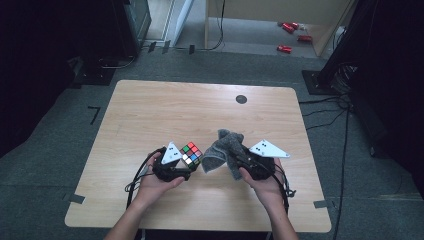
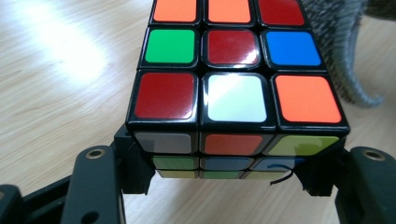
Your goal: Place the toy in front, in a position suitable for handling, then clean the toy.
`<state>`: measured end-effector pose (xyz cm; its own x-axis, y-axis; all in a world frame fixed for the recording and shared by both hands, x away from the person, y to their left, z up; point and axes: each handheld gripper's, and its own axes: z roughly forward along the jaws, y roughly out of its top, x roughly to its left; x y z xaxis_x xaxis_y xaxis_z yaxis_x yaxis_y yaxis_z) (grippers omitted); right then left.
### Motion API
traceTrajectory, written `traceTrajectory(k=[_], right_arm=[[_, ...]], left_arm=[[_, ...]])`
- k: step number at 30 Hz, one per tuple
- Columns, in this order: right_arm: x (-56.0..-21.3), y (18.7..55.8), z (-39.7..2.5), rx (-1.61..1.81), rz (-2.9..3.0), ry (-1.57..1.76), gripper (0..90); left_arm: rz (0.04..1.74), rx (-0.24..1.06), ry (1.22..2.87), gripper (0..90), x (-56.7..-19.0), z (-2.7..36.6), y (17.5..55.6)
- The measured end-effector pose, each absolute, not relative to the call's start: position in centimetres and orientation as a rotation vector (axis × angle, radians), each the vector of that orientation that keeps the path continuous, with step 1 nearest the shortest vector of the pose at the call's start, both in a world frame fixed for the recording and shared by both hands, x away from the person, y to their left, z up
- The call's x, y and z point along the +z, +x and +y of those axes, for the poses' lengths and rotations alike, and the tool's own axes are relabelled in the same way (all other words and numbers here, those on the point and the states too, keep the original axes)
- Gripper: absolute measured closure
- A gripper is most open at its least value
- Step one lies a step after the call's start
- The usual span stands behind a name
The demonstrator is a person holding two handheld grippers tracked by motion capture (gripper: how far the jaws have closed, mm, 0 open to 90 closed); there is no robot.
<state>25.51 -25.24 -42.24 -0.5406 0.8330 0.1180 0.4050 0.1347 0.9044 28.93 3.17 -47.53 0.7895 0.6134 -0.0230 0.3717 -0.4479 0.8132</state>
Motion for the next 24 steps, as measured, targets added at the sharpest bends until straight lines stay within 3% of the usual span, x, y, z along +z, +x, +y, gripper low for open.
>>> traceTrajectory(k=[8, 15, 24], right_arm=[[-40.9, 24.8, -23.6, 1.465, 1.999, 1.148, 66.1], [-42.7, 24.6, -19.8, 1.35, 2.142, 1.077, 65.3], [-43.2, 25.2, -20.8, 1.313, 2.12, 1.155, 66.8]], left_arm=[[0.66, 0.37, 2.165, 35.2, -47.8, 1.7, 28.0], [0.574, 0.385, 2.2, 35.2, -47.1, 0.2, 27.0], [0.595, 0.399, 2.184, 35.4, -46.9, 0.9, 27.2]])
